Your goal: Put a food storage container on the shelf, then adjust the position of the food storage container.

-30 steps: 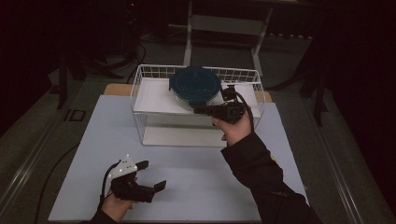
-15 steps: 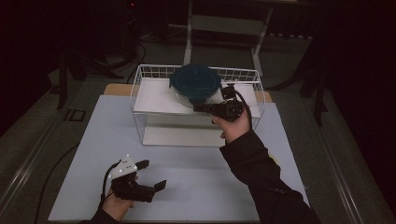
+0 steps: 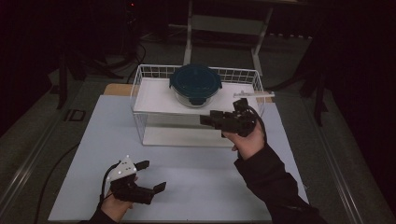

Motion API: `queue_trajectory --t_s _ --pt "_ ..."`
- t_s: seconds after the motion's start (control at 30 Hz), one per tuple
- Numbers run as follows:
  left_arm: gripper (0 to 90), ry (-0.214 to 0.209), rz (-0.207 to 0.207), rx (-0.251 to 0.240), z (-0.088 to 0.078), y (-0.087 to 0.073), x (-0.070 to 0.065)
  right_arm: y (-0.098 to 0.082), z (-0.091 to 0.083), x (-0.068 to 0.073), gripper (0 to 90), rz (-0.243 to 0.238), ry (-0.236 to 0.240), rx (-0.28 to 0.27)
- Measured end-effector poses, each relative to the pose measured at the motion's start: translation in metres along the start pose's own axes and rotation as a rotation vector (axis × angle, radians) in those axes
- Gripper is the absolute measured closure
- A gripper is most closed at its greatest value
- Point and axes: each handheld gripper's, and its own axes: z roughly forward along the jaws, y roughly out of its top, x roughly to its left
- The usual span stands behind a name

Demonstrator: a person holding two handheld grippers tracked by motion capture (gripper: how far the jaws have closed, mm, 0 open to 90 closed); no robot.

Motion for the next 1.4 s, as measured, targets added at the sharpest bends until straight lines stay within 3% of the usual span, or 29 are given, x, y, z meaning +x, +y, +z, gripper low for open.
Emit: queue_trajectory --t_s 0.03,0.1,0.2,0.23,0.27,0.33,0.53,0.63,0.67,0.77,0.9,1.0,1.17,1.23,1.4 --pt "0.4 0.003 0.009 0.007 -0.003 0.000 -0.001 -0.010 -0.015 -0.003 25.5 -0.028 0.030 -0.012" --pt "0.4 0.008 0.013 0.009 -0.005 -0.001 -0.001 -0.016 -0.024 -0.006 21.0 -0.045 0.027 -0.014" --pt "0.4 0.007 0.011 0.007 -0.006 -0.002 0.000 -0.019 -0.030 -0.008 20.2 -0.054 0.028 -0.023" --pt "0.4 0.011 0.001 -0.008 -0.008 -0.005 0.002 -0.031 -0.047 -0.014 20.3 -0.078 0.028 -0.046" --pt "0.4 0.011 0.001 -0.008 -0.008 -0.005 0.002 -0.031 -0.047 -0.014 20.3 -0.078 0.028 -0.046" --pt "0.4 0.013 0.004 -0.017 -0.008 -0.006 0.002 -0.040 -0.063 -0.019 16.8 -0.104 0.000 -0.063" --pt "0.4 0.006 0.004 -0.026 -0.006 -0.008 0.002 -0.060 -0.091 -0.033 13.9 -0.085 -0.030 -0.076" --pt "0.4 -0.001 0.005 -0.024 -0.004 -0.009 0.001 -0.063 -0.094 -0.036 13.7 -0.082 -0.043 -0.070" --pt "0.4 -0.003 0.003 -0.020 -0.004 -0.010 0.001 -0.071 -0.101 -0.042 13.6 -0.069 -0.094 -0.065" --pt "0.4 -0.012 0.002 -0.016 -0.002 -0.011 0.001 -0.081 -0.111 -0.053 14.4 -0.044 -0.105 -0.068" --pt "0.4 -0.011 0.006 -0.007 0.000 -0.011 0.000 -0.095 -0.119 -0.064 22.7 -0.045 -0.156 -0.044" --pt "0.4 -0.023 0.023 0.002 0.002 -0.012 -0.002 -0.105 -0.125 -0.074 33.2 -0.025 -0.193 -0.026" --pt "0.4 -0.043 0.016 -0.003 0.003 -0.012 -0.002 -0.121 -0.134 -0.090 43.7 0.002 -0.253 -0.015" --pt "0.4 -0.043 0.013 -0.001 0.002 -0.013 -0.001 -0.127 -0.137 -0.095 53.6 0.005 -0.280 -0.006" --pt "0.4 -0.045 0.001 -0.009 0.002 -0.013 0.000 -0.137 -0.145 -0.107 61.7 0.033 -0.306 -0.003"
